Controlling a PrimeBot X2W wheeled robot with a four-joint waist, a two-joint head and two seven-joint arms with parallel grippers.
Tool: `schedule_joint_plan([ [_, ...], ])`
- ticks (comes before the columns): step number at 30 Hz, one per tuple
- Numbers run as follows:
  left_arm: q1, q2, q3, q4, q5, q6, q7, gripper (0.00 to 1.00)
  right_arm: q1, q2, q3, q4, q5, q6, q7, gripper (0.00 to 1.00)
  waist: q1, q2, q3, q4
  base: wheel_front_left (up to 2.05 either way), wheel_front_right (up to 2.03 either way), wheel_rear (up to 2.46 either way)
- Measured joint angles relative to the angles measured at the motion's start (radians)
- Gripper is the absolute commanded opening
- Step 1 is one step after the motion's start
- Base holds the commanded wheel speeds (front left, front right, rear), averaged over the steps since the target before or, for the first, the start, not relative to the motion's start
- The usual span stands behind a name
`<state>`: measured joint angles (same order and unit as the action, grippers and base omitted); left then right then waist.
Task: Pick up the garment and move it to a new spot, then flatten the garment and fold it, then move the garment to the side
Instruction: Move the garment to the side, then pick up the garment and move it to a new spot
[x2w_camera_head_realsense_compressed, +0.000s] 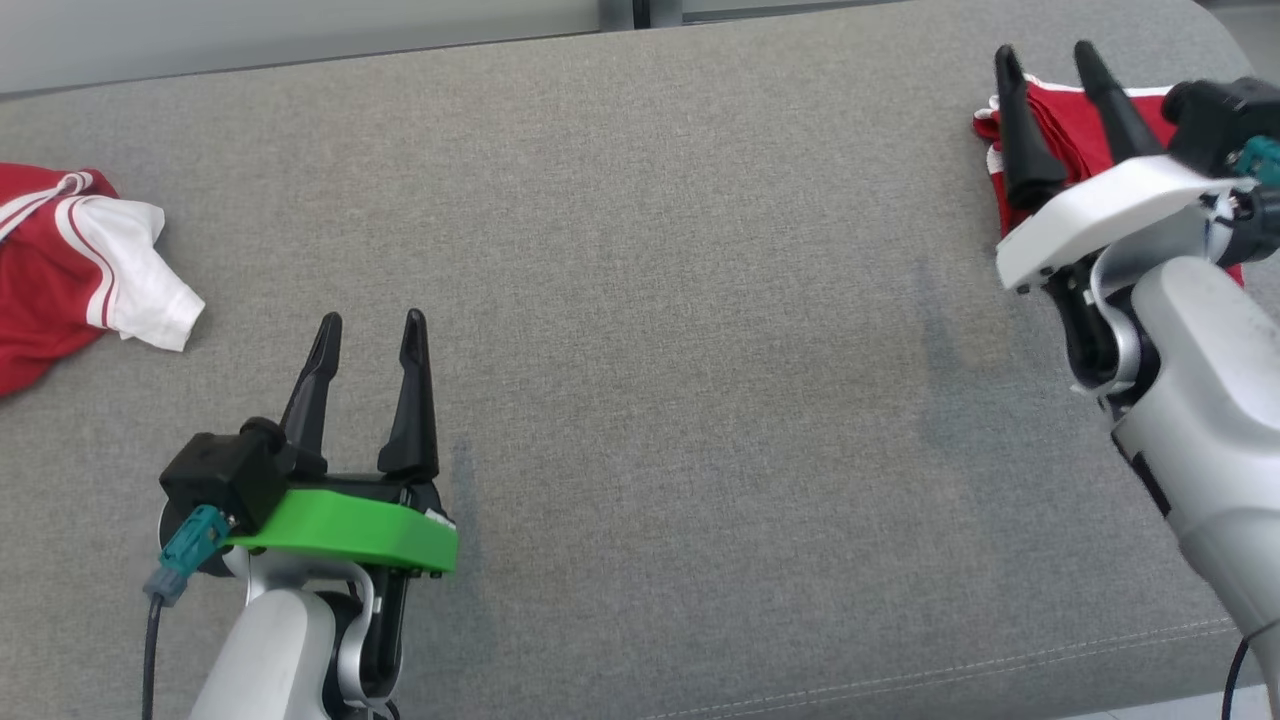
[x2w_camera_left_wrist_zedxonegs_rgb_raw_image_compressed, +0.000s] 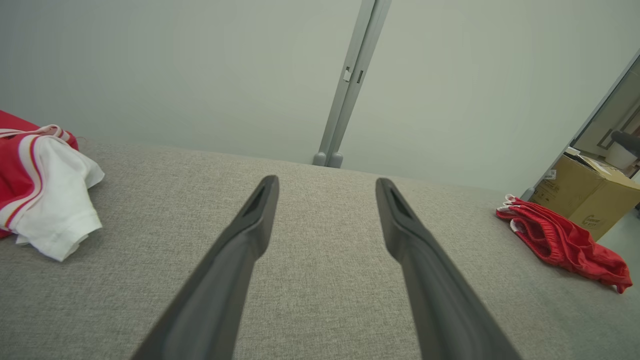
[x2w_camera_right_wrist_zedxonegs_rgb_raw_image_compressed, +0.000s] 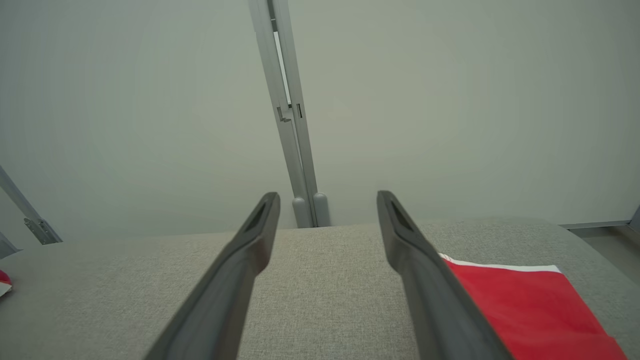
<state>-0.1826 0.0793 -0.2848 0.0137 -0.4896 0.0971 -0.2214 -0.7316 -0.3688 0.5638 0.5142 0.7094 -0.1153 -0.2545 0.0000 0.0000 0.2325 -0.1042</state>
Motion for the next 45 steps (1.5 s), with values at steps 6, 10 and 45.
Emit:
schedule_joint_plan([
  [6, 0.044, -0.007, 0.015, 0.036, -0.002, 0.002, -0.01, 1.0, 0.145, 0.06, -0.017, -0.082, -0.064, -0.006, 0.0, 1.0, 0.0, 0.0, -0.045, 0.009, 0.0, 0.0, 0.0],
  [10, 0.072, -0.008, 0.032, 0.046, -0.002, 0.009, -0.019, 1.0, 0.236, 0.083, -0.031, -0.128, -0.109, -0.009, 0.0, 1.0, 0.0, 0.0, -0.072, 0.01, 0.0, 0.0, 0.0],
  [45, 0.226, -0.026, 0.118, 0.071, 0.075, 0.019, -0.03, 1.0, 0.625, 0.156, -0.216, -0.29, -0.352, -0.01, 0.0, 1.0, 0.0, 0.0, -0.191, -0.004, 0.0, 0.0, 0.0],
])
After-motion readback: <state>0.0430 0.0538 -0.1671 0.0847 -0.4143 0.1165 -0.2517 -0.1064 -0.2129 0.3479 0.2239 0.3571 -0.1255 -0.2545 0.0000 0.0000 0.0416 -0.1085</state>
